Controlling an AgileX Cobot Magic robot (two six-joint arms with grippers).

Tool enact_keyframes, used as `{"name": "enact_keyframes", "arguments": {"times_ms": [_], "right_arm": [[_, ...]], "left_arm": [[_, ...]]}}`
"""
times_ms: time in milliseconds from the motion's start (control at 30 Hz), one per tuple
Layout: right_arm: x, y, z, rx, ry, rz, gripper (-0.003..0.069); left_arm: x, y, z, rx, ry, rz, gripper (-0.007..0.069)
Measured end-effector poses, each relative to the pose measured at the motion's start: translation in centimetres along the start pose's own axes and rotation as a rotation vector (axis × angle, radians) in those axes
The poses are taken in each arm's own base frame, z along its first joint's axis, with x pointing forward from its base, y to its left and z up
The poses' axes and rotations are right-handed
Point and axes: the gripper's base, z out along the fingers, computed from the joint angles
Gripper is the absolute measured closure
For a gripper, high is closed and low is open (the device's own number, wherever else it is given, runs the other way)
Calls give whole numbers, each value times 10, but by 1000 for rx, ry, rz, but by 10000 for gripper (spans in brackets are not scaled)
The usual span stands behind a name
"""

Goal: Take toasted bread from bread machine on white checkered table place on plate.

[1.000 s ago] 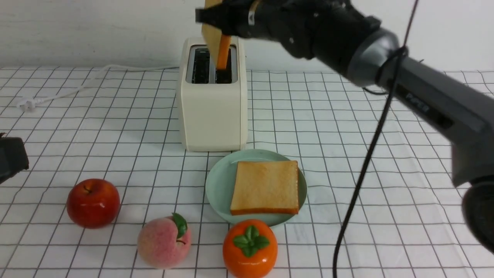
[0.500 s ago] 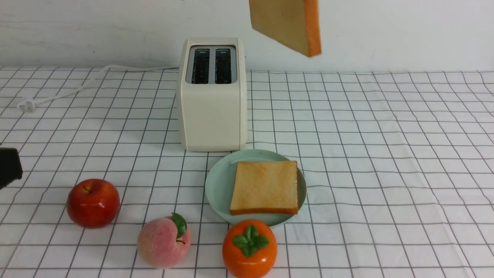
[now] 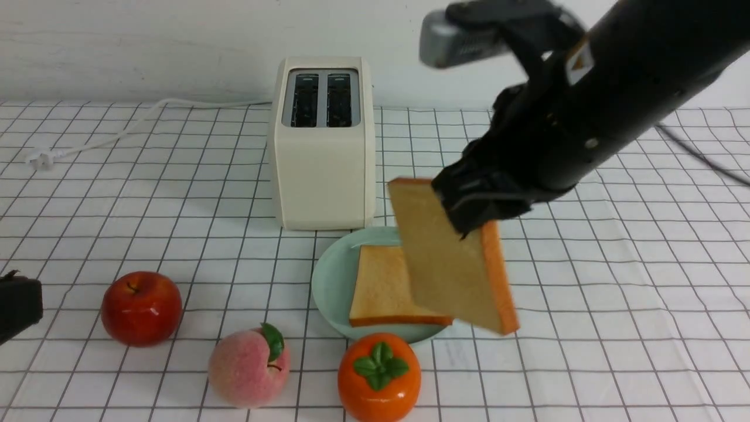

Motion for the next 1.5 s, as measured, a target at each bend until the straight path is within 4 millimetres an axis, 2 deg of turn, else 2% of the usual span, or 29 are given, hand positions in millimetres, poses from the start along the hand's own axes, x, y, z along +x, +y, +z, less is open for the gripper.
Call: {"name": "enact_keyframes", "arguments": {"times_ms": [67, 167, 200, 233, 300, 467, 600, 667, 733, 767, 800, 833, 900, 933, 1000, 1100, 1133, 1200, 1233, 1267, 1300, 1367, 1400, 1467, 1500], "right_arm": [[-6, -7, 16, -133, 4, 31, 533], [-17, -22, 34, -227, -27, 59, 533], [-23, -35, 48, -268, -49, 106, 533], [-24, -36, 50, -278, -52, 117, 533], [-30, -58, 76, -288, -74, 173, 533], [-37, -88, 117, -240, -134, 249, 533], [-39, -102, 131, -206, -167, 313, 533], [-39, -111, 136, -186, -178, 354, 505], [-38, -116, 136, -178, -180, 369, 448], [-38, -119, 135, -175, -175, 370, 398], [-37, -120, 135, -176, -173, 373, 389], [-36, -124, 132, -168, -157, 371, 302], [-34, -127, 129, -159, -146, 374, 249], [-32, -132, 124, -137, -129, 375, 193], [-31, -135, 118, -112, -123, 367, 169], [-27, -139, 88, -6, -94, 320, 155], [-27, -137, 73, 33, -88, 294, 169], [-26, -132, 55, 61, -86, 275, 195], [-25, -127, 35, 100, -88, 244, 230], [-24, -124, 29, 109, -89, 235, 243], [-17, -110, -6, 138, -98, 195, 322], [-11, -101, -25, 151, -113, 175, 367], [2, -90, -47, 161, -117, 160, 451], [20, -79, -65, 171, -120, 148, 530], [23, -75, -71, 171, -128, 144, 545]], "left_arm": [[0, 0, 0, 2, 4, -2, 638], [1, -1, 0, 6, 8, -7, 638], [1, -1, 0, 6, 12, -9, 638], [1, 0, 0, 5, 13, -9, 638], [2, 0, 0, 2, 22, -10, 638], [3, 0, 0, -2, 31, -11, 638], [3, 0, 0, -3, 34, -11, 638], [3, 0, 0, -4, 35, -11, 638], [3, 0, 0, -4, 35, -11, 638], [3, 0, 0, -4, 35, -11, 638], [3, 0, 0, -4, 35, -11, 638], [3, 0, 0, -4, 35, -11, 638], [3, 0, 0, -4, 35, -11, 638], [3, 0, 0, -4, 35, -11, 638], [3, 0, 0, -4, 35, -11, 638], [3, 0, 0, -2, 31, -11, 638], [2, 0, 0, 1, 25, -10, 638], [1, 0, 0, 4, 16, -9, 638], [0, -1, 0, 7, 2, -5, 638], [0, -1, 0, 10, -6, -4, 638], [0, -1, 0, 17, -30, 3, 638], [2, -1, 0, 29, -52, 2, 638], [10, 0, -2, 52, -93, -12, 638], [22, 3, -5, 82, -144, -42, 638], [21, 3, -5, 85, -150, -42, 638]]}}
